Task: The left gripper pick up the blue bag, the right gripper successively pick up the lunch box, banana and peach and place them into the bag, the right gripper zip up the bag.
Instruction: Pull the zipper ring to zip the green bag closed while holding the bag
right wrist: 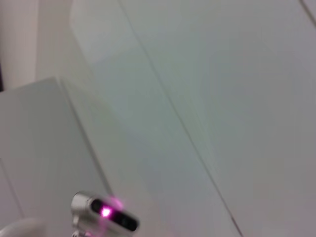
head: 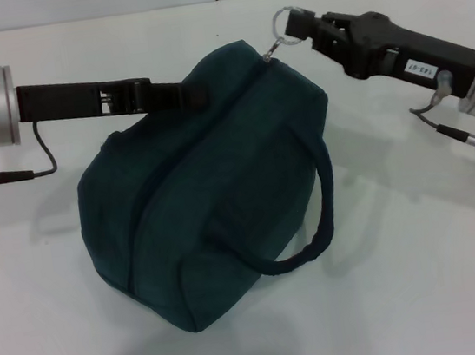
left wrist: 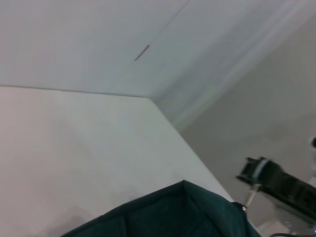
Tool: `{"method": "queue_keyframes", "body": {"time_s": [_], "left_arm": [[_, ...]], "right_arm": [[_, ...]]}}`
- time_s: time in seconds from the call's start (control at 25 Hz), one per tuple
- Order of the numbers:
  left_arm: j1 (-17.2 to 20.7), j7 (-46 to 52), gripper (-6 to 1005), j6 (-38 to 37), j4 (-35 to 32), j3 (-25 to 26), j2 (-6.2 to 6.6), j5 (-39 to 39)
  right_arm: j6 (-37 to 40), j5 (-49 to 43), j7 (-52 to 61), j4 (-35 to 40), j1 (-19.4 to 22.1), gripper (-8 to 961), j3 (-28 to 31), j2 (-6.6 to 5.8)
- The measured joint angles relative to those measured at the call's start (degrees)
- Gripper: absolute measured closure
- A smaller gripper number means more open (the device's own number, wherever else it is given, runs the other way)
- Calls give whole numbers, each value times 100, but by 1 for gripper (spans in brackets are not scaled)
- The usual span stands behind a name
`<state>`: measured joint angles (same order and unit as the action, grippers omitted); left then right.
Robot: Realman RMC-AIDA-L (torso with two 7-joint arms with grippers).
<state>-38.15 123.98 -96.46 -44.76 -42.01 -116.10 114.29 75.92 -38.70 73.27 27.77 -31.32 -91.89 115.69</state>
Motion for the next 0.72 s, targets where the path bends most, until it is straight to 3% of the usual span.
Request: {"method": "queue_keyframes", "body": {"time_s": [0.4,0.72], "left_arm": [[44,-232,944,-524,24,-1,5,-516],[49,-314,944,-724,48,-67,-31,-520]], "right_arm": [[491,476,373,-770,5,876,163,15],[709,528,869,-930,11,874,163,13]]}}
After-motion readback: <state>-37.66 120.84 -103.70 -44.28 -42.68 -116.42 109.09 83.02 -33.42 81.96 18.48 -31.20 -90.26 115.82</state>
